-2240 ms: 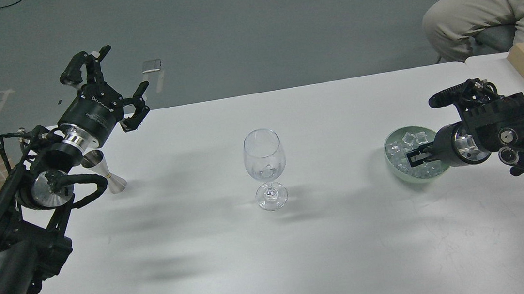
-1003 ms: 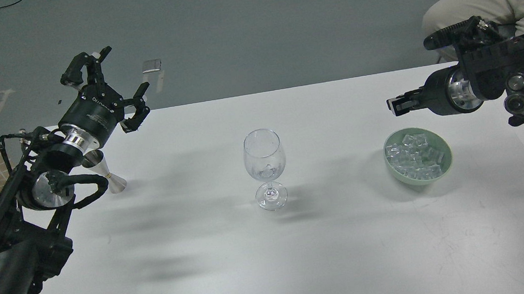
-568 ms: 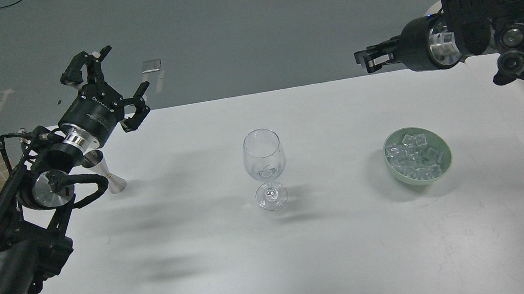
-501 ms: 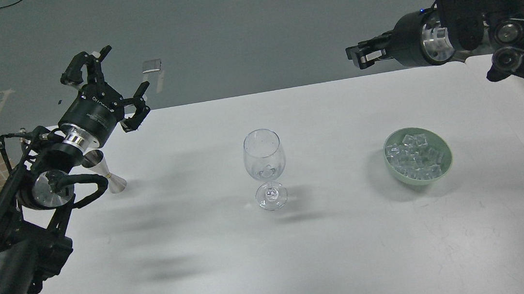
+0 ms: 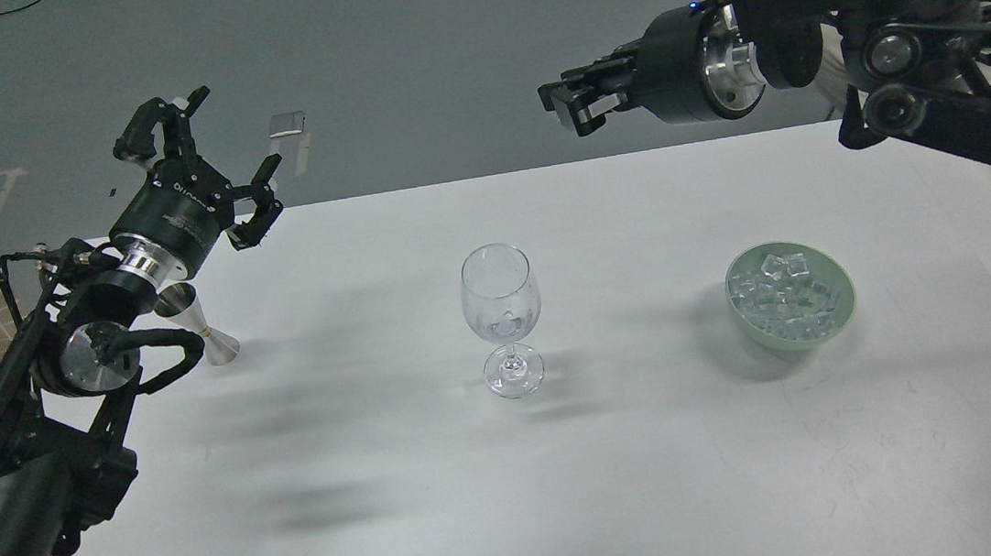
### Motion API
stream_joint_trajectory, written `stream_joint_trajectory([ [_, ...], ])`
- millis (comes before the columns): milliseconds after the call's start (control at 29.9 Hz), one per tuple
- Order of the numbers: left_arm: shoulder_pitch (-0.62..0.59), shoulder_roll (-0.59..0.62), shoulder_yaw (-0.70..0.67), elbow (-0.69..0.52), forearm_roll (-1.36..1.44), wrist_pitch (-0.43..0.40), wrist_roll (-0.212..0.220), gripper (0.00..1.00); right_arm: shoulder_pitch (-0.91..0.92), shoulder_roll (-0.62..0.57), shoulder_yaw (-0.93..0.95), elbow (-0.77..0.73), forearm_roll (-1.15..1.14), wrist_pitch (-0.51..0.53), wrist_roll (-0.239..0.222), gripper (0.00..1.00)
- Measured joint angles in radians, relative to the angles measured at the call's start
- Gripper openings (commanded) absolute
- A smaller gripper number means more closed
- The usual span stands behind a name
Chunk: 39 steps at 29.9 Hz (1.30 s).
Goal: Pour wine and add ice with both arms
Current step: 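Lift the ice cube with the right gripper and swing toward the glass, then lower the right gripper over the wine glass mouth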
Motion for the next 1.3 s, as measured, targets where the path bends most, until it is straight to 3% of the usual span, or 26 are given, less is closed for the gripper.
stream_joint_trajectory([
  [1304,-0.002,0.0,-0.003,-0.001,0.0,-0.004,0.0,0.98,0.019,0.14,0.003,0.04,0.0,0.0,-0.004,0.0],
])
